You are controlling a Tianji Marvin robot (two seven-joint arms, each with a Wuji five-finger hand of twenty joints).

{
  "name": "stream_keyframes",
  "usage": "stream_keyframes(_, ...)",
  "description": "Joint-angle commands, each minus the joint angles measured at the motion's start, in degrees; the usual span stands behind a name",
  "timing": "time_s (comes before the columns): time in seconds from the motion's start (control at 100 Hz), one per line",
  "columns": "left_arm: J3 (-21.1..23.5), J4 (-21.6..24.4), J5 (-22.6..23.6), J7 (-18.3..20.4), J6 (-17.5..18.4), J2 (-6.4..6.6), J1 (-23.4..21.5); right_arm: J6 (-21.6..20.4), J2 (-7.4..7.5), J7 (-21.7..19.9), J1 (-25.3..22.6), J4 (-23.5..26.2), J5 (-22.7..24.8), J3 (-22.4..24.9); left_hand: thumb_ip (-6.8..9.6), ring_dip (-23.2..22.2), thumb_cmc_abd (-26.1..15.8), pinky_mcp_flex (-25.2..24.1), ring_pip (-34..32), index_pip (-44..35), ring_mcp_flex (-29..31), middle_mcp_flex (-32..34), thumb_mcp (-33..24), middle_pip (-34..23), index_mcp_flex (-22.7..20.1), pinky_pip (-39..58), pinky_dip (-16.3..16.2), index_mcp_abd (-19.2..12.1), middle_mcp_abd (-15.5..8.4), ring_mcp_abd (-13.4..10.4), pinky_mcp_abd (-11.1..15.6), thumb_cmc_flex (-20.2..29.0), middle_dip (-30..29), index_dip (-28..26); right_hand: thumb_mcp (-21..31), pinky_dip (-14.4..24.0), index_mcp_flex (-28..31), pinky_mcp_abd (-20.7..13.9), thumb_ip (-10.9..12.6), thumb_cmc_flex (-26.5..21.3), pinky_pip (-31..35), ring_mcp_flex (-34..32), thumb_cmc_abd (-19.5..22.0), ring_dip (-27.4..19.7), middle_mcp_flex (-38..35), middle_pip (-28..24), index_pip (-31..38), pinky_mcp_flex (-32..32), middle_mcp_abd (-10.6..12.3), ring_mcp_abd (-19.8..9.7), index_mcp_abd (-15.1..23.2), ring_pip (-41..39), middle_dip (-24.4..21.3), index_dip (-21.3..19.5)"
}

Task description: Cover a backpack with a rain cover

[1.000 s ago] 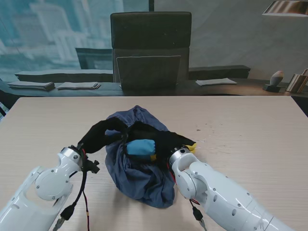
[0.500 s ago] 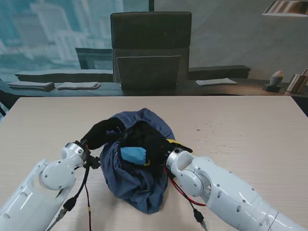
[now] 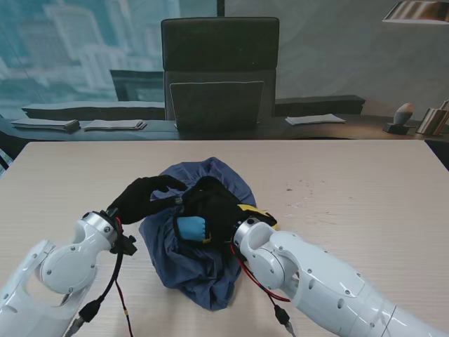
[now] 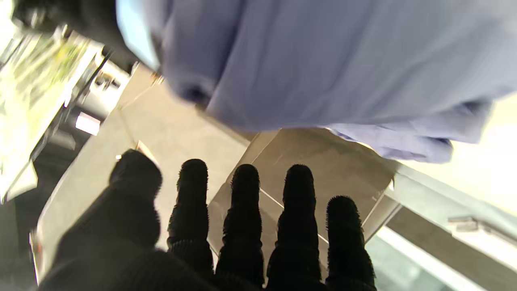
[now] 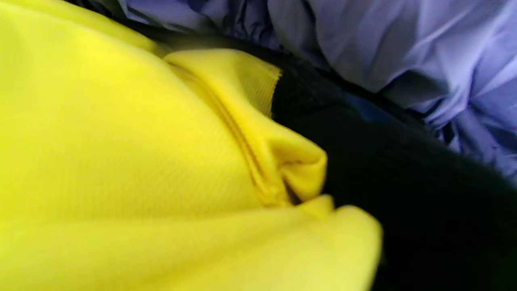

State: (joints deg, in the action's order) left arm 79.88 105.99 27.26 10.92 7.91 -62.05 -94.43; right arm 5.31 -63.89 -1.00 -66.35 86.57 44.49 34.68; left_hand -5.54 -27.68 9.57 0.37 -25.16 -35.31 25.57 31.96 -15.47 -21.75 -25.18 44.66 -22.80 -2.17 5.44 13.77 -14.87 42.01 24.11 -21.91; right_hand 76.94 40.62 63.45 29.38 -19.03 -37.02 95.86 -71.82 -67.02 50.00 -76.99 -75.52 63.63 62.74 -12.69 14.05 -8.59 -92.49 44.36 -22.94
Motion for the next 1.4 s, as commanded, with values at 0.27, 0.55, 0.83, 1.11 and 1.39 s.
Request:
stream_keyframes(0.27, -5.9, 4.8, 17.6, 18.2, 0.8, 4.51, 3.7, 2.6, -1.0, 0.9, -0.6, 1.0, 1.0, -1.2, 3.62, 3.2, 11.0, -4.5, 8.9, 8.2, -12.8, -14.6, 15.8, 3.7, 12.2, -14.8, 5.9, 5.1, 0.1, -2.1, -0.8, -2.1, -1.6, 3.8, 0.0, -1.1, 0.5, 0.9, 0.9, -2.0, 2.4, -3.4, 5.8, 0.2, -6.4, -2.6, 1.1, 1.9, -3.5, -13.2, 1.6, -5.5, 0.3, -0.4)
stream_keyframes(0.55, -11.0, -4.4, 29.8, 6.6, 0.8, 3.42, 7.5, 1.8, -0.64, 2.6, -4.6, 3.3, 1.2, 3.1, -0.84, -6.0, 15.2, -1.1, -9.5, -22.4, 6.8, 17.3, -11.2, -6.6, -8.2, 0.7, -0.1, -18.2, -9.7, -4.1, 1.5, 8.8, 24.9, -14.7, -9.3, -9.0, -5.9, 5.2, -1.0, 3.7, -10.8, -3.2, 10.9, -6.6, -6.4, 12.0, -4.1, -5.8, -3.7, -5.4, 4.9, 7.9, -6.0, 3.6)
stream_keyframes(0.83, -7.9, -9.1, 32.4, -2.2, 2.3, 2.88, 4.8, -9.1, 2.59, 0.9, -12.0, 7.2, 11.2, 15.1, -2.56, -5.5, 17.1, -0.7, -10.6, -22.0, 8.3, 21.9, -17.7, -0.7, -10.4, 2.3, -1.0, -24.4, -11.8, -6.1, 2.3, 7.4, 30.5, -24.3, -16.2, -5.8, -29.6, -11.5, 9.4, 22.1, -20.5, 21.9, 20.2, -19.1, 32.1, 23.3, -28.0, -43.4, 5.8, -8.6, 17.2, 38.9, -9.8, -12.5)
stream_keyframes(1.11, -2.4, -12.4, 30.8, -9.7, 2.0, 1.93, 1.2, -18.5, 2.47, 9.8, -16.0, 5.1, 13.3, 25.1, -3.12, -4.4, 19.0, -1.0, -9.3, -21.3, 7.4, 20.4, -20.6, 0.7, -12.1, 1.8, -0.7, -25.2, -10.8, -5.5, 1.6, 6.4, 24.8, -24.9, -11.4, -6.2, -48.6, -18.6, 6.9, 32.5, -32.0, 51.7, 16.6, -25.2, 59.8, 29.1, -27.7, -66.5, 9.1, -14.2, 15.0, 53.2, -21.3, -2.4)
stream_keyframes(1.39, -1.9, -16.2, 28.7, -11.0, 0.6, 1.64, 2.5, -20.8, 2.79, 5.9, -14.2, -0.7, 9.3, 25.9, -2.77, -3.6, 19.5, -1.6, -8.0, -21.1, 4.9, 8.5, -20.4, -5.6, -11.6, 1.5, -0.5, -23.9, -8.8, -5.0, 1.6, 6.1, 8.8, -22.6, -10.6, -7.7, -56.1, -19.2, 6.3, 32.6, -41.2, 54.7, 16.0, -29.6, 64.8, 35.4, -29.3, -68.1, 8.3, -14.8, 13.6, 62.5, -25.3, 2.4)
